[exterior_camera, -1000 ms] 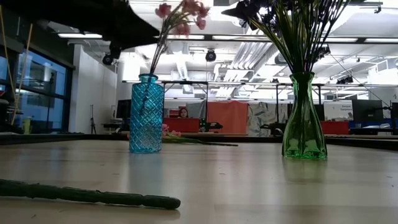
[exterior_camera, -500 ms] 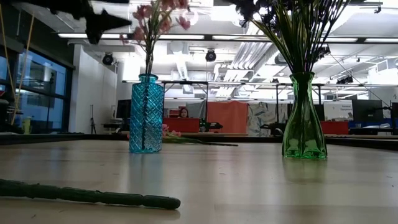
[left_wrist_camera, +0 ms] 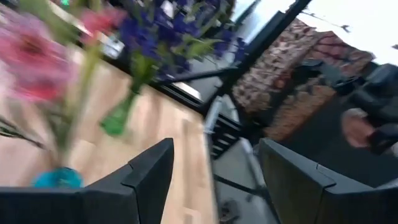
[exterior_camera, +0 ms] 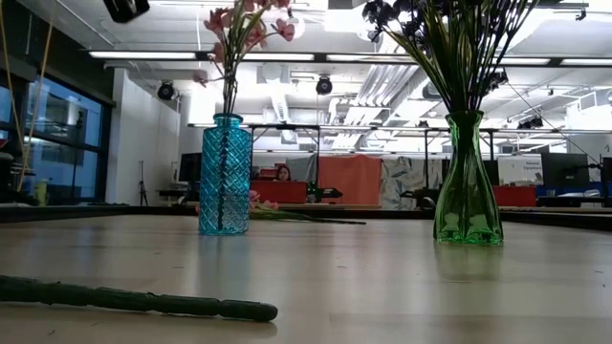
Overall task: Sort flowers into vase by color
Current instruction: Put the bottom pink flowers into the blue vase
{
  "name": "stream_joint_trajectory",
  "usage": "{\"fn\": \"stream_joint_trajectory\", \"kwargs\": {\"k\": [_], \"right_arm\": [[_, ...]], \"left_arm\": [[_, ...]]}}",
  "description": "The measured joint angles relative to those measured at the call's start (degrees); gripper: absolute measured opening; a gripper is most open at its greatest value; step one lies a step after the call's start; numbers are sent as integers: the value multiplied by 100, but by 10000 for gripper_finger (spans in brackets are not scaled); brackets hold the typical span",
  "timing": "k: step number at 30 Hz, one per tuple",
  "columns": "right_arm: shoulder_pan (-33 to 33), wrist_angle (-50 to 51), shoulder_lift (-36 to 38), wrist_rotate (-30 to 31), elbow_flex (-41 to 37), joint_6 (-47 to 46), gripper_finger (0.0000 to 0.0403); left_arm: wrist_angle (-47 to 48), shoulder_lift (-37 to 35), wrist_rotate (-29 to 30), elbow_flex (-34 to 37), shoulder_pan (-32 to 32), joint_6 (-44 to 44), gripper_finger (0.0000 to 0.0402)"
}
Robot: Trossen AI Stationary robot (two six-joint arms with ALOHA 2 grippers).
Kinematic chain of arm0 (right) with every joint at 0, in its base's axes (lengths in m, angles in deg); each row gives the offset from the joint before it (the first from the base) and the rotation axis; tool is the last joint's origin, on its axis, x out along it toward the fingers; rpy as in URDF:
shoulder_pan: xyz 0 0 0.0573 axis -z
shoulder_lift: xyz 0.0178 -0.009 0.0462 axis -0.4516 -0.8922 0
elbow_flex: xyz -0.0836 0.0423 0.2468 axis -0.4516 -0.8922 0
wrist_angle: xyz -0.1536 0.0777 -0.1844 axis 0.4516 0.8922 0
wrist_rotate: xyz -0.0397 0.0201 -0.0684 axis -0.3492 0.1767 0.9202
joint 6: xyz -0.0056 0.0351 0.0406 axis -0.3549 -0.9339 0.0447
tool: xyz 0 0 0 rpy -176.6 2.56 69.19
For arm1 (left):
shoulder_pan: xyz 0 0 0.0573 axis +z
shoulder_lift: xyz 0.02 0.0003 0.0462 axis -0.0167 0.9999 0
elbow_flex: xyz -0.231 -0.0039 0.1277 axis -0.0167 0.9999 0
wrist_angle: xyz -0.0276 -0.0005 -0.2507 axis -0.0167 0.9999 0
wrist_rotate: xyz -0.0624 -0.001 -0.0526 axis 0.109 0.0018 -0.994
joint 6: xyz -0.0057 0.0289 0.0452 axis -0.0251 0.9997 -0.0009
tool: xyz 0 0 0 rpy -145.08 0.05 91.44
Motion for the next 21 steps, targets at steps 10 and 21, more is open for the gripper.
{"fn": "stream_joint_trajectory", "kwargs": {"k": [10,21], "right_arm": [[-1789,154,0,-215,0,-211,301],[-4206,324,-131,2347,0,-844,300]], "left_arm": [[-1026,739,919,-106,-853,-1210,223],[-1371,1146,1055,-106,-1295,-1341,223]]}}
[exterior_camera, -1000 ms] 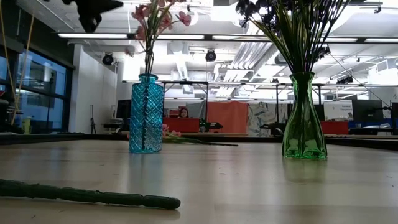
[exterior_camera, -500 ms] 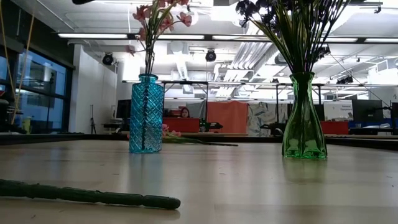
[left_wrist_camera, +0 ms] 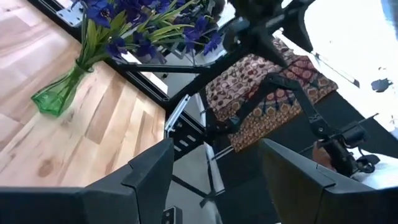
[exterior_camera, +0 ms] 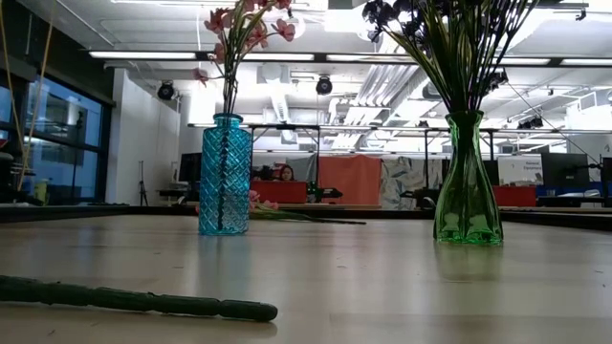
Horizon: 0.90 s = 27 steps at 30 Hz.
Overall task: Sort flowers into vase by color
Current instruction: Put the bottom pink flowers into the blue vase
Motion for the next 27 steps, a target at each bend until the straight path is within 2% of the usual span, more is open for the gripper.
{"fn": "stream_joint_trajectory", "kwargs": {"k": [4,7,9,12,16,22,27], "right_arm": [[-635,13,-312,1255,0,-529,300],[-889,15,-719,2039,0,-1067,300],[-957,-7,-1076,2326,0,-1547,300],[-932,-319,-1642,2359,0,-2213,300],[-841,-893,-2356,2297,0,-2794,300],[-682,-1314,-3123,1998,56,-3472,300],[-504,-1183,-3783,1276,616,-3324,300]], "left_arm": [[-3,0,-102,0,0,279,223],[-5,0,-593,0,0,432,223],[3,-2,-1033,0,0,471,223],[59,-2,-1598,2,0,644,223],[125,-2,-1988,2,0,949,223],[252,-5,-2098,6,2,1162,223],[290,-5,-1982,6,2,1203,223]]}}
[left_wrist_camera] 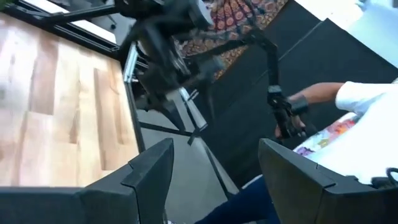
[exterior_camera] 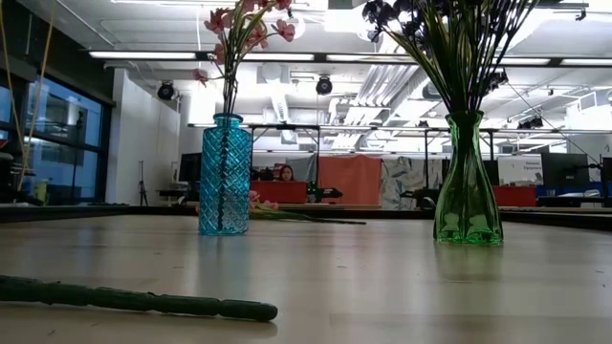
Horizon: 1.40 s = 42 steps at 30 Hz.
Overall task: Sort flowers into vase by color
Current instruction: Put the bottom pink flowers into the blue vase
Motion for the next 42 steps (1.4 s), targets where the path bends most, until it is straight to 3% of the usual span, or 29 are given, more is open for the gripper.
{"fn": "stream_joint_trajectory", "kwargs": {"k": [6,12,17,25,35,42], "right_arm": [[302,1602,-785,-528,1308,1257,300],[682,3864,-1407,-293,2787,2772,300],[839,4539,-1939,-140,3585,3621,300],[841,4798,-2421,-106,3916,3758,300],[802,5475,-2414,1264,3883,3675,288],[798,5488,-2490,1425,3885,4232,254]], "left_arm": [[258,0,471,0,0,2,223],[333,2,811,0,2,2,223],[431,4,843,0,2,2,223],[634,5,1044,0,2,-57,223],[662,7,1389,0,2,-42,223],[675,7,1396,0,2,-42,223]]}}
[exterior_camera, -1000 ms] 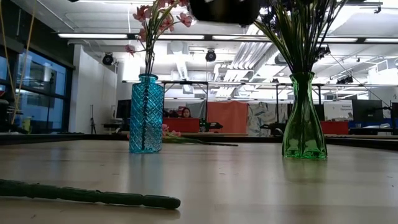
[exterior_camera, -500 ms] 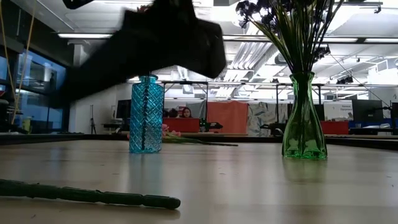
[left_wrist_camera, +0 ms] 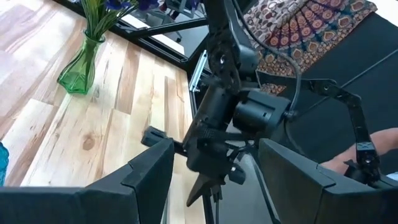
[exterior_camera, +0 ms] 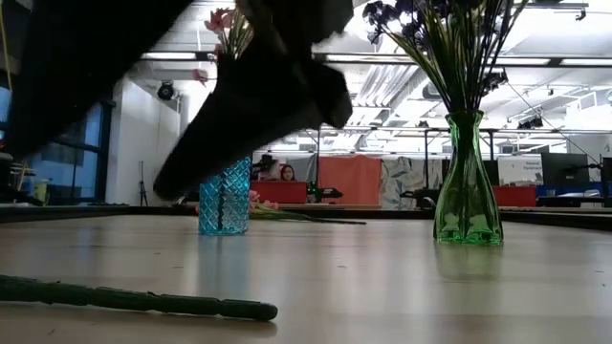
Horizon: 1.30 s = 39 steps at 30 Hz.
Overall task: Sort flowers into vase by color
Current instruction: Put the bottom pink flowers into the blue vase
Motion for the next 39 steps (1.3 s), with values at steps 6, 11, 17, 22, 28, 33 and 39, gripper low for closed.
{"fn": "stream_joint_trajectory", "kwargs": {"k": [6,11,17,22,28,33,39], "right_arm": [[-29,-102,-353,-51,-2,145,240],[-41,-118,-476,-60,13,107,238],[-126,121,-538,-72,26,144,183],[-282,409,-551,8,28,144,34],[-376,701,-551,-166,28,194,19],[-376,1076,-509,-322,335,228,5],[-407,2339,-551,-594,1511,765,2]], "left_arm": [[41,0,-2,0,0,0,223],[81,0,-2,0,0,-2,223],[105,2,-2,0,0,92,223],[99,2,0,0,0,151,223],[77,0,0,0,0,215,223],[-232,-8,-1,0,0,303,223],[-925,-222,64,0,18,597,223]]}}
